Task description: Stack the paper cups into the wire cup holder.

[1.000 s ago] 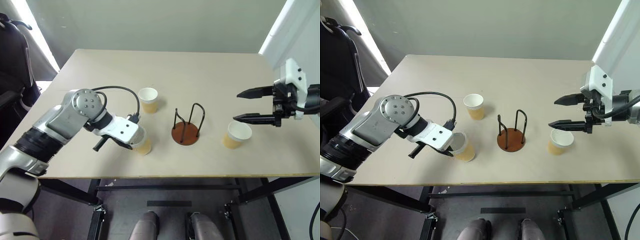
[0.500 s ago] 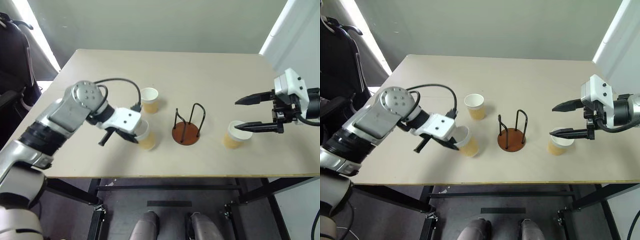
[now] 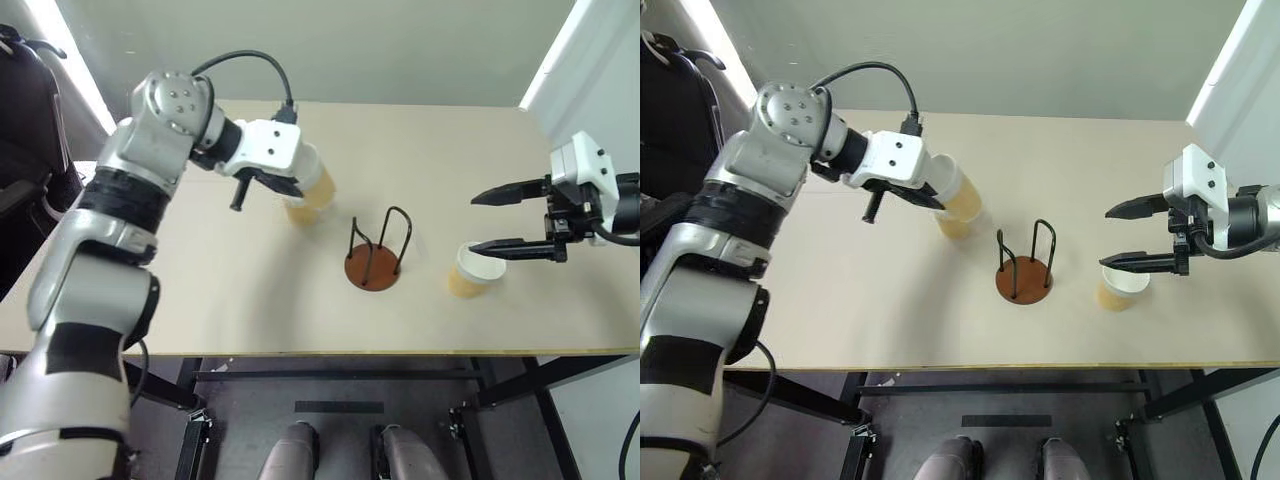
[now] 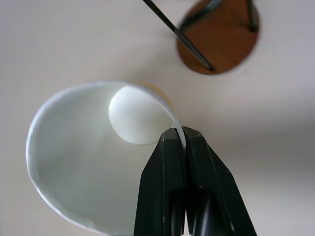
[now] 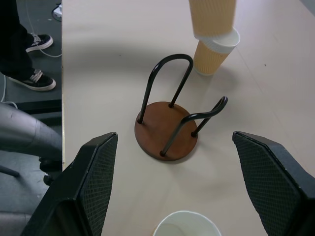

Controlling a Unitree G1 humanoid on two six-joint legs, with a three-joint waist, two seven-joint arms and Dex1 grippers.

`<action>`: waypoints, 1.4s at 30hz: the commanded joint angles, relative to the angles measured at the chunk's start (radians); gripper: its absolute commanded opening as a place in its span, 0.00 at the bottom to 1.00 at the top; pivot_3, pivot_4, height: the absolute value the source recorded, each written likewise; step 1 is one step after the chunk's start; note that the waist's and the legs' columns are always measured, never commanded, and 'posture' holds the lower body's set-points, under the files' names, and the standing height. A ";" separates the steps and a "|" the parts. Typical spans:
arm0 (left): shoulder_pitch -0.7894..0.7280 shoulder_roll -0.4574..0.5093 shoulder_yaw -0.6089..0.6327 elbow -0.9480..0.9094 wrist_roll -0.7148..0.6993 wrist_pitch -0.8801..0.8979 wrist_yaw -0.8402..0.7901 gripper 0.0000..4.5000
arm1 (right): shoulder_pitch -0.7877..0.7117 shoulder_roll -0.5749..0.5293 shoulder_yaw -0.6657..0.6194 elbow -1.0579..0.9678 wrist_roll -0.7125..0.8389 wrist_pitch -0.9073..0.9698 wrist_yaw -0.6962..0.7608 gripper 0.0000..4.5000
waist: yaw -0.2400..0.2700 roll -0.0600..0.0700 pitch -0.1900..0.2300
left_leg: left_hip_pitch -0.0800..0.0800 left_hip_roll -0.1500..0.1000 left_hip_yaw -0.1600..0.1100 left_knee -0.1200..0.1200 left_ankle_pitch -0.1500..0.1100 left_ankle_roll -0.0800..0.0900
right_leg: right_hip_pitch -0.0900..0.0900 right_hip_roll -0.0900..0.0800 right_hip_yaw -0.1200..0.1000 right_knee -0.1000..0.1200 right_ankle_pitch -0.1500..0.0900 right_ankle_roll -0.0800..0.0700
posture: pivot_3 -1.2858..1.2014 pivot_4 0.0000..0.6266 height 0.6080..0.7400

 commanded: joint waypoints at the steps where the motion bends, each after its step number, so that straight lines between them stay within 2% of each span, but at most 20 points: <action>1: -0.046 -0.042 0.054 0.056 0.017 -0.055 0.044 0.00 | 0.003 -0.012 -0.048 -0.024 0.003 -0.007 -0.012 0.84 | 0.000 0.000 0.000 | 0.000 0.000 0.000 0.000 0.000 0.000 | 0.000 0.000 0.000 0.000 0.000 0.000 | 0.52 0.24 1.00; 8: -0.075 -0.129 0.096 0.107 0.005 -0.071 0.009 0.00 | 0.020 -0.025 -0.061 -0.037 0.002 -0.002 -0.023 0.84 | 0.003 0.000 0.000 | 0.000 0.000 0.002 0.000 0.000 0.001 | 0.000 0.000 0.000 0.000 0.000 0.002 | 0.52 0.24 1.00; 16: -0.136 -0.162 0.154 0.100 -0.054 0.054 -0.156 0.00 | 0.024 -0.029 -0.061 -0.047 0.001 0.005 -0.032 0.84 | 0.003 0.000 0.000 | 0.000 0.000 0.003 0.001 -0.001 0.002 | 0.001 0.000 0.000 0.000 -0.001 0.004 | 0.52 0.24 1.00; 27: -0.131 -0.174 0.123 0.046 -0.123 0.121 -0.170 0.00 | 0.062 -0.015 -0.071 -0.087 0.011 0.012 -0.068 0.84 | 0.006 0.000 0.000 | 0.000 0.000 0.005 0.004 -0.002 0.004 | 0.001 -0.001 0.001 0.000 -0.001 0.007 | 0.52 0.24 1.00; 42: -0.077 -0.118 -0.029 -0.076 -0.238 0.177 -0.170 0.00 | 0.085 -0.019 -0.088 -0.122 0.023 0.039 -0.092 0.84 | 0.008 0.000 0.000 | -0.001 0.000 0.006 0.014 -0.006 0.009 | 0.005 -0.001 0.002 0.001 -0.001 0.010 | 0.52 0.24 1.00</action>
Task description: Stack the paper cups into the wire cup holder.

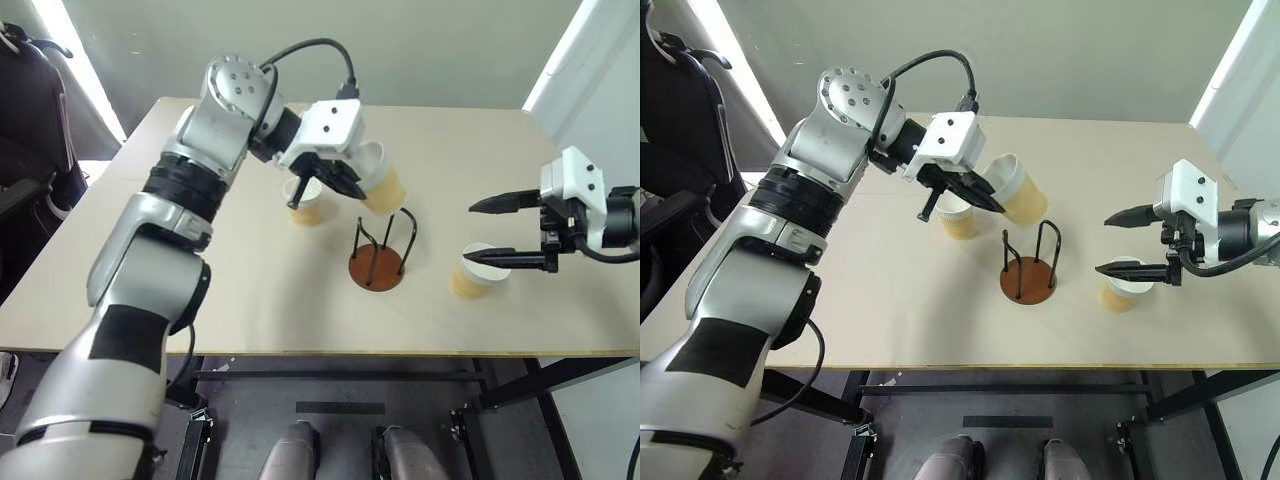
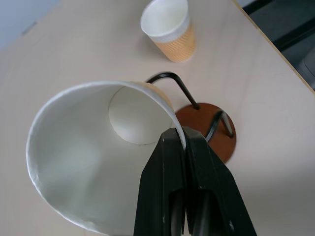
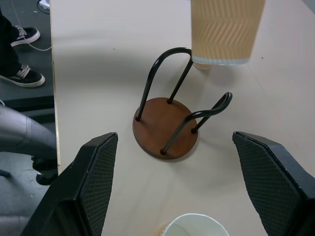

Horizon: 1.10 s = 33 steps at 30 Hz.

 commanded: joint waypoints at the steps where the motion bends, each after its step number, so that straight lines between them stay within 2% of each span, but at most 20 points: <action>1: 0.000 0.002 0.000 -0.039 -0.019 0.007 -0.034 0.00 | -0.003 -0.011 -0.056 -0.023 0.017 0.000 -0.009 0.84 | 0.001 0.000 0.000 | 0.000 0.000 0.000 0.001 0.000 0.000 | 0.000 0.000 0.000 0.000 0.000 0.000 | 0.52 0.24 1.00; 15: 0.047 -0.049 0.021 -0.054 0.025 -0.010 -0.034 0.00 | 0.001 -0.011 -0.065 -0.035 0.019 0.008 -0.023 0.84 | 0.002 0.000 0.000 | 0.000 -0.001 0.000 0.002 -0.001 0.001 | 0.001 0.000 0.000 0.000 0.000 0.002 | 0.52 0.24 1.00; 21: 0.044 -0.057 0.040 -0.015 0.080 -0.073 -0.013 0.00 | 0.006 -0.012 -0.069 -0.035 0.019 0.009 -0.025 0.84 | 0.003 0.000 0.000 | 0.000 -0.001 0.000 0.002 -0.001 0.001 | 0.002 -0.001 0.000 -0.001 0.000 0.002 | 0.52 0.24 1.00; 24: 0.044 -0.074 0.060 0.006 0.091 -0.075 0.002 0.13 | 0.004 -0.008 -0.065 -0.031 0.015 0.007 -0.025 0.84 | 0.003 0.000 0.000 | 0.000 -0.001 0.000 0.002 -0.001 0.001 | 0.002 -0.001 0.000 -0.001 0.000 0.002 | 0.52 0.24 1.00; 33: 0.035 -0.103 0.132 0.054 0.115 -0.099 0.045 0.83 | 0.004 -0.011 -0.064 -0.026 0.012 0.001 -0.020 0.84 | 0.003 0.000 0.000 | 0.000 -0.001 0.000 0.002 -0.001 0.002 | 0.002 -0.001 0.000 -0.001 0.000 0.002 | 0.52 0.24 1.00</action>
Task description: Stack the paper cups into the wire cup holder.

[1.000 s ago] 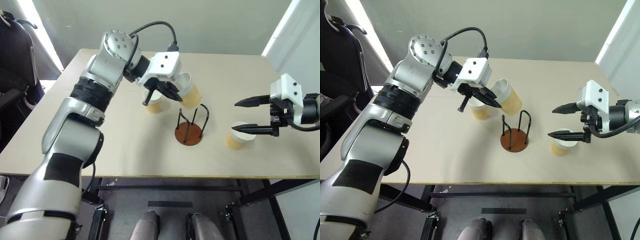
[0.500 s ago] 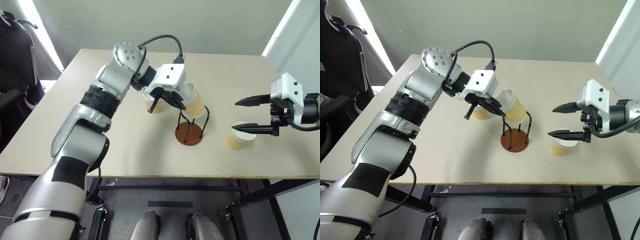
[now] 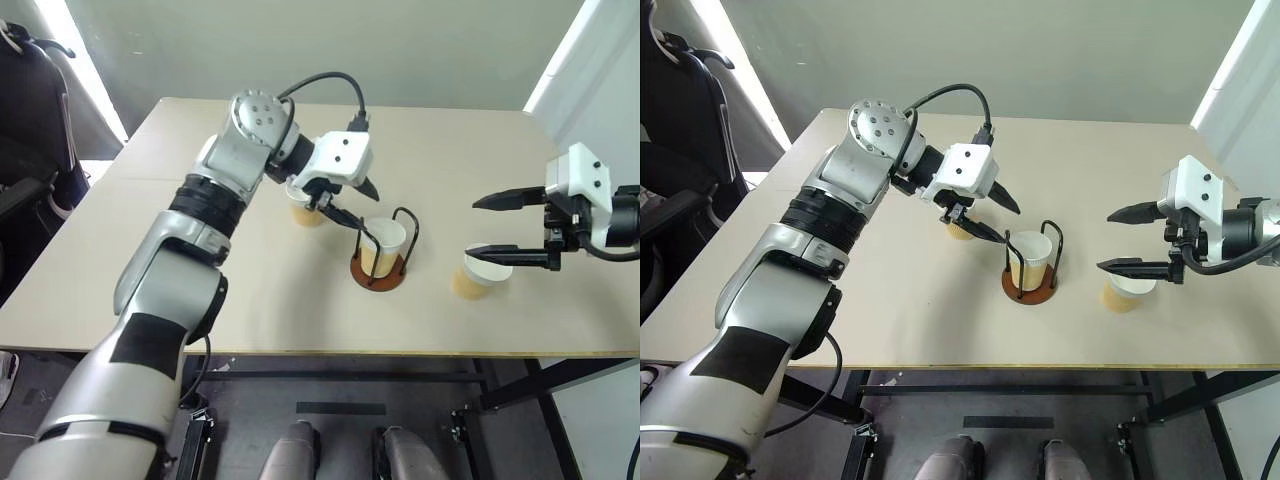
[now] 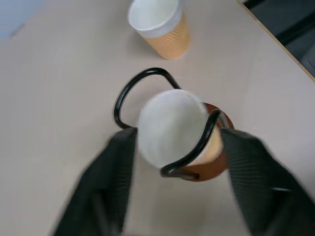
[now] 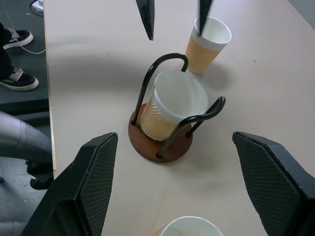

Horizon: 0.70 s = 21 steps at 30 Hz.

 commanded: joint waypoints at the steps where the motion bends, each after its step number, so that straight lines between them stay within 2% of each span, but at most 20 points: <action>1: -0.026 -0.010 0.051 0.005 0.005 -0.018 0.024 0.90 | -0.006 -0.012 -0.037 -0.011 0.007 -0.009 -0.002 0.84 | 0.001 0.000 0.000 | 0.000 0.000 0.000 0.000 0.000 0.000 | 0.000 0.000 0.000 0.000 0.000 0.000 | 0.52 0.24 1.00; 2: -0.027 -0.012 0.057 0.007 0.008 -0.022 0.032 0.98 | -0.006 -0.012 -0.037 -0.011 0.007 -0.009 -0.001 0.84 | 0.001 0.000 0.000 | 0.000 0.000 0.000 0.000 0.000 0.000 | 0.000 0.000 0.000 0.000 0.000 0.000 | 0.52 0.24 1.00; 3: -0.029 -0.014 0.066 0.014 0.011 -0.024 0.045 1.00 | -0.006 -0.012 -0.037 -0.010 0.006 -0.010 -0.001 0.84 | 0.001 0.000 0.000 | 0.000 0.000 0.000 0.000 0.000 0.000 | 0.000 0.000 0.000 0.000 0.000 0.000 | 0.52 0.24 1.00; 6: -0.039 -0.008 0.099 0.031 0.022 -0.034 0.105 1.00 | 0.001 -0.013 -0.040 -0.013 0.002 -0.016 -0.004 0.84 | 0.000 0.000 0.000 | 0.000 0.000 0.000 0.000 0.000 0.000 | 0.000 0.000 0.000 0.000 0.000 0.000 | 0.52 0.24 1.00; 13: -0.014 0.083 0.131 0.020 0.041 -0.053 0.076 1.00 | 0.036 -0.009 -0.009 -0.043 -0.014 -0.002 -0.022 0.84 | -0.003 0.000 0.000 | 0.000 0.000 0.000 0.000 0.000 0.000 | -0.001 0.000 0.000 0.000 0.000 0.000 | 0.52 0.24 1.00; 17: -0.001 0.119 0.216 -0.007 -0.063 0.088 0.007 1.00 | 0.031 -0.007 0.003 -0.037 -0.021 -0.006 -0.019 0.84 | 0.000 0.000 0.000 | 0.000 0.000 0.000 0.000 0.000 0.000 | 0.000 0.000 0.000 0.000 0.000 0.000 | 0.52 0.24 1.00; 21: 0.028 0.166 0.277 -0.119 -0.146 0.274 -0.049 1.00 | 0.047 -0.018 0.027 -0.027 -0.066 -0.050 -0.008 0.84 | -0.001 0.000 0.000 | 0.000 0.000 0.000 0.000 0.000 0.000 | -0.001 0.000 0.000 0.000 0.000 0.000 | 0.52 0.24 1.00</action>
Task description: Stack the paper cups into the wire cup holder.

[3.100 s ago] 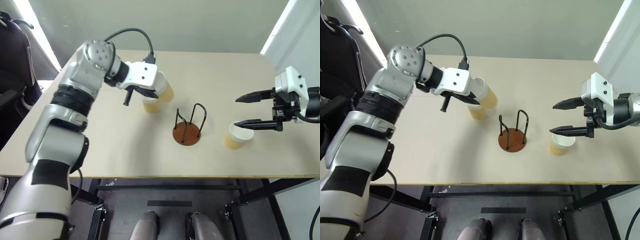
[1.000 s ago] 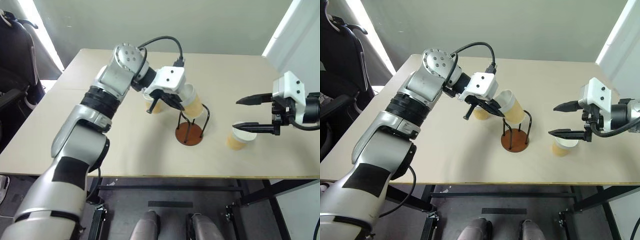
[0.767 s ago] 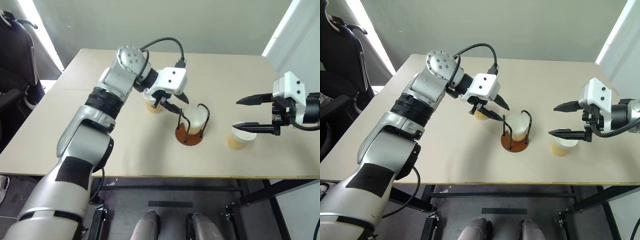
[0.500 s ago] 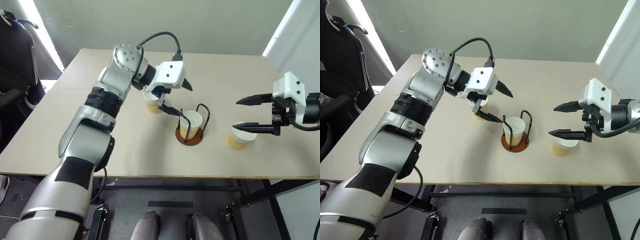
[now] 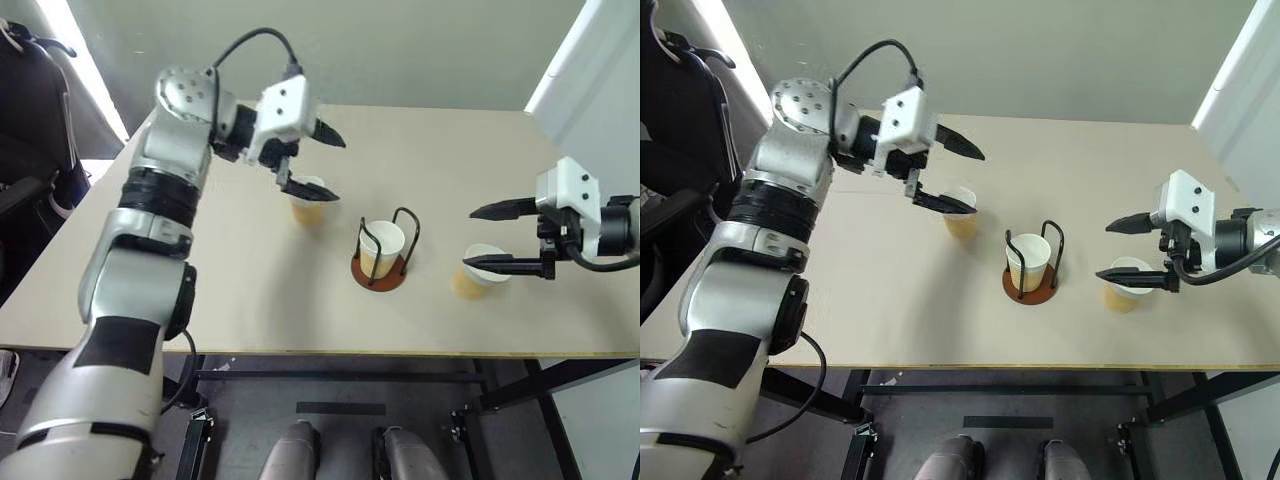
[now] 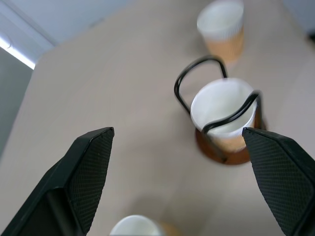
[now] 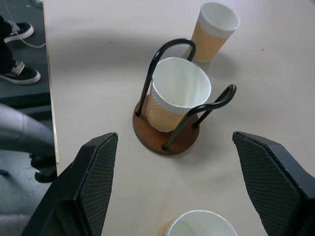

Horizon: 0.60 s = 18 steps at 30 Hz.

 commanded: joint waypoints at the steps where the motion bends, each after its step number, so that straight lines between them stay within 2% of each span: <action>1: 0.008 0.043 0.063 -0.125 -0.084 0.154 -0.048 1.00 | 0.012 -0.018 0.007 -0.005 -0.047 -0.053 0.008 0.84 | 0.000 0.000 0.000 | 0.000 0.000 0.000 0.000 0.000 0.000 | 0.000 0.000 0.000 0.000 0.000 0.000 | 0.52 0.24 1.00; 7: 0.078 0.105 0.090 -0.311 -0.219 0.395 -0.056 1.00 | 0.044 -0.024 0.070 0.033 -0.149 -0.143 0.024 0.84 | 0.000 0.000 0.000 | 0.001 0.000 0.000 0.000 0.000 0.000 | 0.000 0.000 0.000 0.001 0.000 0.000 | 0.52 0.24 1.00; 18: 0.146 0.145 0.084 -0.416 -0.233 0.440 -0.042 1.00 | 0.033 -0.034 0.187 0.218 -0.349 -0.338 0.082 0.84 | -0.003 0.000 0.000 | 0.001 0.000 0.000 0.000 0.000 0.000 | 0.001 0.000 0.000 0.001 0.000 0.000 | 0.52 0.24 1.00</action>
